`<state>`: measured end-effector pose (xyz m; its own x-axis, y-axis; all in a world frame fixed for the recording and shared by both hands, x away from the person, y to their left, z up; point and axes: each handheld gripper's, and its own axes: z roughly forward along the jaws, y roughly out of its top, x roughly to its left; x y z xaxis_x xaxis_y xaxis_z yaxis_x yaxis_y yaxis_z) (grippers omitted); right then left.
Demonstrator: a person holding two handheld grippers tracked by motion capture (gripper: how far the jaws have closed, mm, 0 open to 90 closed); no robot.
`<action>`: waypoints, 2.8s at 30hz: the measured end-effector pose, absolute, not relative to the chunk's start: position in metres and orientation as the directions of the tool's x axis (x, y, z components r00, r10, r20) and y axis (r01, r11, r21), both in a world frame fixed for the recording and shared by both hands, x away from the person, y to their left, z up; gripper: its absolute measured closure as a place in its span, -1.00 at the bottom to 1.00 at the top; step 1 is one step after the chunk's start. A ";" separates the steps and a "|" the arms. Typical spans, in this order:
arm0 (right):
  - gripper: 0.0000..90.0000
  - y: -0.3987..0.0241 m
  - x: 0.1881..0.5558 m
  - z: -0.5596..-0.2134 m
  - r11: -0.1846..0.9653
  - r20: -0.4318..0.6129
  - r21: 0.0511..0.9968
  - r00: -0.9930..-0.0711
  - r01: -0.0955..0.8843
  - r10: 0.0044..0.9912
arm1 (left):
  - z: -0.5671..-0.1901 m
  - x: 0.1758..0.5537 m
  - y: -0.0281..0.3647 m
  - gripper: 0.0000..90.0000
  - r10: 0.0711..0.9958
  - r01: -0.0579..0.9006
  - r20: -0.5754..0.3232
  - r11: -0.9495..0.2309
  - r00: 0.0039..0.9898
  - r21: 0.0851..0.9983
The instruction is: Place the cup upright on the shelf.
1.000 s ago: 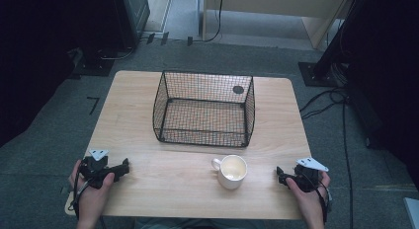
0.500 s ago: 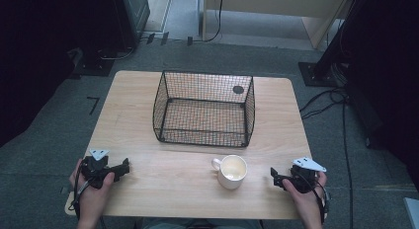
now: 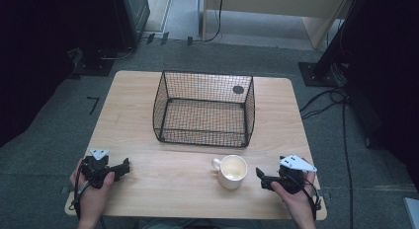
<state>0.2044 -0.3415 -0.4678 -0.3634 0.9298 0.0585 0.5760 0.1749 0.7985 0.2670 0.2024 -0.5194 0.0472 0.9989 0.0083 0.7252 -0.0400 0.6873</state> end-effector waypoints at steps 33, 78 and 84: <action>-1.00 -0.269 0.206 -0.452 0.279 0.132 0.809 -0.623 0.517 0.771 | -0.519 0.268 0.202 -1.00 0.999 0.727 0.008 -0.036 0.042 0.686; -0.79 -0.235 0.214 -0.461 0.355 0.045 0.795 -0.630 0.493 0.775 | -0.519 0.268 0.201 -1.00 0.999 0.725 0.008 -0.045 0.053 0.687; -0.79 -0.236 0.217 -0.451 0.325 0.067 0.815 -0.635 0.479 0.769 | -0.519 0.268 0.201 -1.00 0.998 0.726 0.008 -0.046 0.055 0.686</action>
